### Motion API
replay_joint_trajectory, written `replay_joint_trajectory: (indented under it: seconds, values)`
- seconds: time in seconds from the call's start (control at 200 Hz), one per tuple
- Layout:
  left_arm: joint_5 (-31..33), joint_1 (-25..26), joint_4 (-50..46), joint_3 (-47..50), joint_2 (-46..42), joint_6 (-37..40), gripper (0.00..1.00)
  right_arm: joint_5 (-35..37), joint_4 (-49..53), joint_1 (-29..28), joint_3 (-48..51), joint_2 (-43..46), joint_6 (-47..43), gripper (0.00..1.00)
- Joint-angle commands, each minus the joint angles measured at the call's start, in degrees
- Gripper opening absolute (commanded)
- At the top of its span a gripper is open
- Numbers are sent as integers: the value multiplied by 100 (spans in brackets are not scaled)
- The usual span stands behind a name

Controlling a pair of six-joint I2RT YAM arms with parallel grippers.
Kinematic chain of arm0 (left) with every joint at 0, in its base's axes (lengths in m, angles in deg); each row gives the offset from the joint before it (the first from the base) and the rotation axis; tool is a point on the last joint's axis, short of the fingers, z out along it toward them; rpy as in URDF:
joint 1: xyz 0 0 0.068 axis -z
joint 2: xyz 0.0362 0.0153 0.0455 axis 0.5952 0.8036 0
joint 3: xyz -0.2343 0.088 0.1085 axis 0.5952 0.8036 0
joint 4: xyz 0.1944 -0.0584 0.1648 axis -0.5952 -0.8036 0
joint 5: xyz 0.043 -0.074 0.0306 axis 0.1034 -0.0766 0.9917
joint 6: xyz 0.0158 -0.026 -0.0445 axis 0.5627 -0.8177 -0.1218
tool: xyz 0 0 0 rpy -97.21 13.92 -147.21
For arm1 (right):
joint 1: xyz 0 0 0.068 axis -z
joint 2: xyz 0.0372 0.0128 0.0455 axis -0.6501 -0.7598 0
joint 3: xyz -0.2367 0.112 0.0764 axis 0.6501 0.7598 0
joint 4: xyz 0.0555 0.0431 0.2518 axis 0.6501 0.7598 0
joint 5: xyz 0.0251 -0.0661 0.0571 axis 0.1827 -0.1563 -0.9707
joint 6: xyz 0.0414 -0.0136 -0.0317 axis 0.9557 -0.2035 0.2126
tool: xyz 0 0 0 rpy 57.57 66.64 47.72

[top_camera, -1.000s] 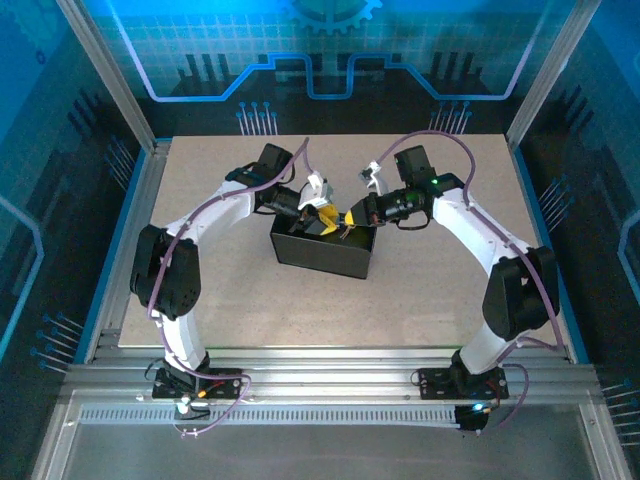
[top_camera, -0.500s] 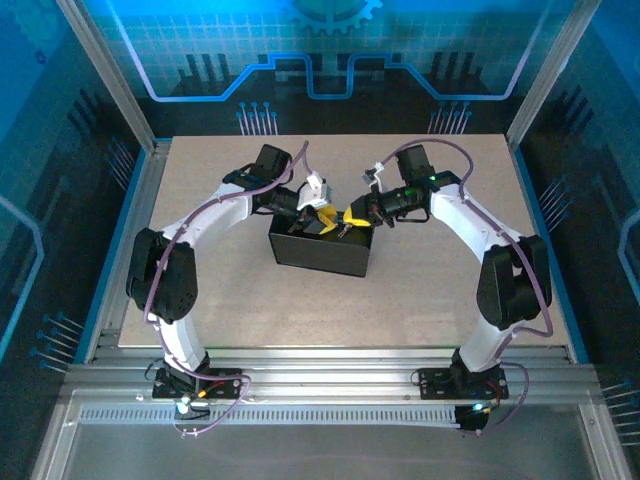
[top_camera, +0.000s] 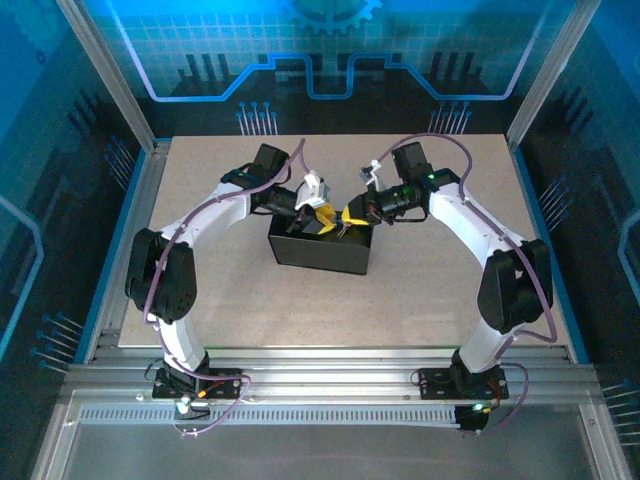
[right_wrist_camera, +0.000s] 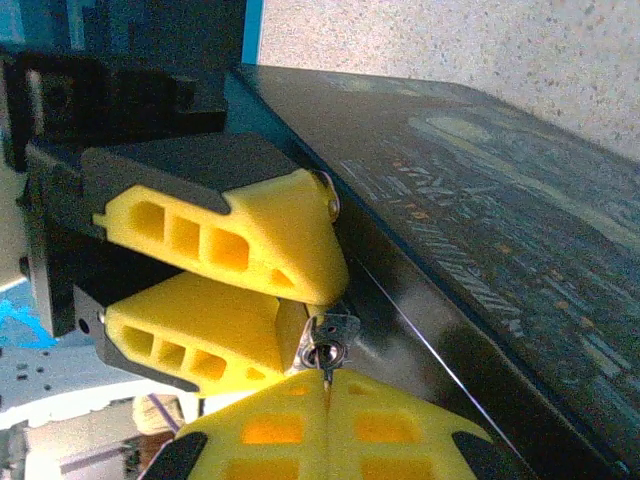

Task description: Unlock a padlock with a key

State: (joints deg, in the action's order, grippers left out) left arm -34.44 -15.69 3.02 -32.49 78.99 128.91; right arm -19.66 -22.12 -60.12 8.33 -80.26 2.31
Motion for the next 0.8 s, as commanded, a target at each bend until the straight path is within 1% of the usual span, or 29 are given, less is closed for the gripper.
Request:
replay_joint_trajectory:
  seconds: [0.0, 0.055, 0.16, 0.27, 0.345, 0.425, 0.55, 0.65, 0.725, 0.795]
  values:
    - [-715, 235, 1048, -6, -100, -247, 0, -1346, -698, -706, 56, 284, -489, 4]
    - [-738, 243, 1011, -37, -81, -243, 0, -1455, -679, -731, 45, 244, -582, 4]
    - [-889, 244, 776, -161, -8, -174, 0, -1318, -253, -835, -154, 331, -1409, 4]
    - [-770, 233, 817, -128, -20, -172, 0, -1219, 26, -812, -148, 376, -1936, 5]
    - [-706, 210, 847, -105, -26, -188, 0, -1197, 253, -730, -89, 340, -2136, 6]
    - [-555, 192, 891, -53, -44, -206, 0, -1140, 226, -622, 74, 374, -2042, 6]
    - [-255, 139, 939, 51, -84, -179, 0, -1332, 145, -333, 314, 365, -1636, 5]
    - [-167, 79, 895, 100, -78, -149, 0, -1290, 367, -80, 404, 413, -1689, 4]
    - [-178, 52, 877, 109, -61, -143, 0, -1151, 463, -109, 407, 476, -1838, 4]
    - [-292, 57, 860, 86, -51, -166, 0, -1170, 324, -300, 378, 506, -1902, 4]
